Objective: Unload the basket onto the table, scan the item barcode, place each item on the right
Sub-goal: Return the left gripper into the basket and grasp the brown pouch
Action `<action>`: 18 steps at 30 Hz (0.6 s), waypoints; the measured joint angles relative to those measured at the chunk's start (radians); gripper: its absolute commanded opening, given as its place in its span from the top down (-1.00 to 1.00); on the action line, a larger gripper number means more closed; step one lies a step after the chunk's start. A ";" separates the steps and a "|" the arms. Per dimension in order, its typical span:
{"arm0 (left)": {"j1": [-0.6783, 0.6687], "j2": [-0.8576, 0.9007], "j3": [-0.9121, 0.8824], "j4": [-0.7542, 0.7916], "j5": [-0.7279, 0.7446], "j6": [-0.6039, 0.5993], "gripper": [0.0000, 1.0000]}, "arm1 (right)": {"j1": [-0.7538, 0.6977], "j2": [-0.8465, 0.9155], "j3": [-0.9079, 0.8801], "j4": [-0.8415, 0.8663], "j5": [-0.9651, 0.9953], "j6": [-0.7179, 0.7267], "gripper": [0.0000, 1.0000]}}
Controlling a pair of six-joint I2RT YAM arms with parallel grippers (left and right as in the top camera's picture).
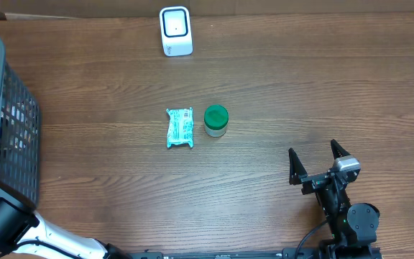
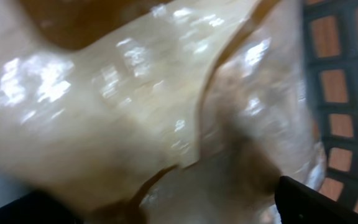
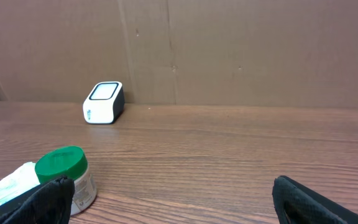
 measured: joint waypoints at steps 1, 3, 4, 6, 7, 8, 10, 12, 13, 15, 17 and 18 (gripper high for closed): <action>-0.003 0.002 0.000 0.010 0.004 0.003 -0.79 | 0.000 0.000 0.000 0.000 0.000 0.000 -1.00; -0.011 0.007 0.000 0.021 0.011 0.005 -0.49 | 0.000 0.000 0.000 0.000 0.000 0.000 -0.99; -0.017 0.010 0.000 0.026 0.014 0.013 -0.26 | 0.000 0.000 0.000 0.000 0.000 0.000 -1.00; -0.023 0.016 0.000 0.032 0.020 0.014 0.28 | 0.000 0.000 0.000 0.000 0.000 0.000 -1.00; -0.023 0.018 0.000 0.032 0.022 0.016 0.59 | 0.000 0.000 0.000 0.000 0.000 0.001 -1.00; -0.023 0.018 0.000 0.032 0.023 0.018 0.83 | 0.000 0.000 0.000 0.000 0.000 0.000 -1.00; -0.023 0.018 0.000 0.033 0.032 0.021 0.91 | 0.000 0.000 0.000 0.000 0.000 0.000 -1.00; -0.023 0.018 0.000 0.036 0.046 0.024 0.92 | 0.000 0.000 0.000 0.000 0.000 0.000 -0.99; -0.023 0.018 0.000 0.035 0.056 0.024 0.91 | 0.000 0.000 0.000 0.000 0.000 0.000 -1.00; -0.023 0.018 0.000 0.035 0.077 0.024 0.92 | 0.000 0.000 0.000 0.000 0.000 0.000 -1.00; -0.023 0.018 0.000 0.035 0.097 0.023 0.91 | 0.000 0.000 0.000 0.000 0.000 0.000 -1.00; -0.023 0.018 0.000 0.035 0.108 0.023 0.92 | 0.000 0.000 0.000 0.000 0.000 0.000 -1.00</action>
